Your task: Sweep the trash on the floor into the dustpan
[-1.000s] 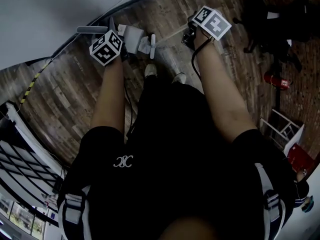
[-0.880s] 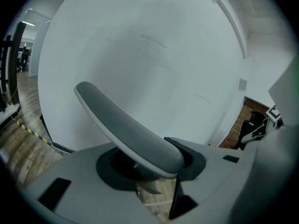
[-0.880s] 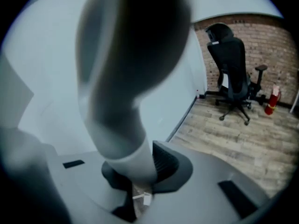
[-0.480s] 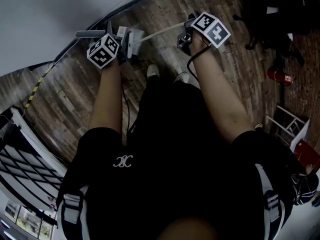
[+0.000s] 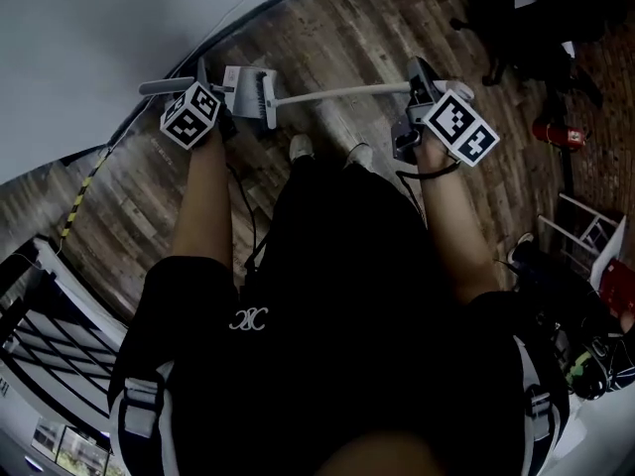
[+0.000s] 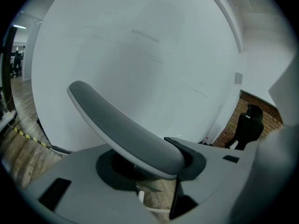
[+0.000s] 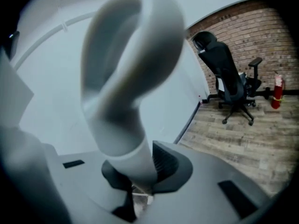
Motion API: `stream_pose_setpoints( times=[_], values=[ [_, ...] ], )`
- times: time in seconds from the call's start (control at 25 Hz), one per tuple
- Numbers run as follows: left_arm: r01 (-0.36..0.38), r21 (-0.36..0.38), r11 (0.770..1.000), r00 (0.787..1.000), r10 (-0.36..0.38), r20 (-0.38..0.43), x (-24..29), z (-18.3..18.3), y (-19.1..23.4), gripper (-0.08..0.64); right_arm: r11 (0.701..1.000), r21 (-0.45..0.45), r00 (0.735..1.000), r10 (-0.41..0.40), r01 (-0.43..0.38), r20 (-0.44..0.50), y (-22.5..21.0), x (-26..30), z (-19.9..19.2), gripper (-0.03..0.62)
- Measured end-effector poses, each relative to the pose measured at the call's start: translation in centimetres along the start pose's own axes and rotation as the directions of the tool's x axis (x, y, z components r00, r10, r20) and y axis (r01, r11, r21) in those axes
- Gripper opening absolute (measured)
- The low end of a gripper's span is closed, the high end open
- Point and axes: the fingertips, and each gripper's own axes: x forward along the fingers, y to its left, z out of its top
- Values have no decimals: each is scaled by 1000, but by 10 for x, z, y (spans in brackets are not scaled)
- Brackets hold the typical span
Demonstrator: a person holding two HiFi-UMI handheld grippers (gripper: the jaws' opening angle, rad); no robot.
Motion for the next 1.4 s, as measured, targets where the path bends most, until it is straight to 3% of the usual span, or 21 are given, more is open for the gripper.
stream_pose_setpoints(
  times=[0.24, 0.52, 0.68, 0.88, 1.16, 1.4],
  values=[
    [-31, 51, 998, 998, 33, -55, 3, -2, -20, 164, 997, -32, 995, -71, 73, 66, -54, -50, 29, 49],
    [-81, -20, 996, 995, 80, -59, -17, 24, -34, 146, 979, -85, 978, -175, 186, 117, -116, -84, 58, 49],
    [-29, -2, 1000, 998, 29, -49, -36, 40, -74, 141, 975, -80, 971, -198, 209, 132, -152, -97, 73, 49],
    [94, 75, 993, 993, -88, -76, -65, 45, -155, 137, 966, -39, 960, -248, 255, 134, -201, -127, 89, 49],
    [278, 217, 936, 959, -258, -117, -82, 49, -278, 129, 970, -86, 964, -212, 228, 162, -203, -151, 113, 49],
    [428, 323, 844, 904, -396, -162, -95, 39, -371, 123, 961, -114, 952, -225, 253, 209, -208, -169, 131, 48]
  ],
)
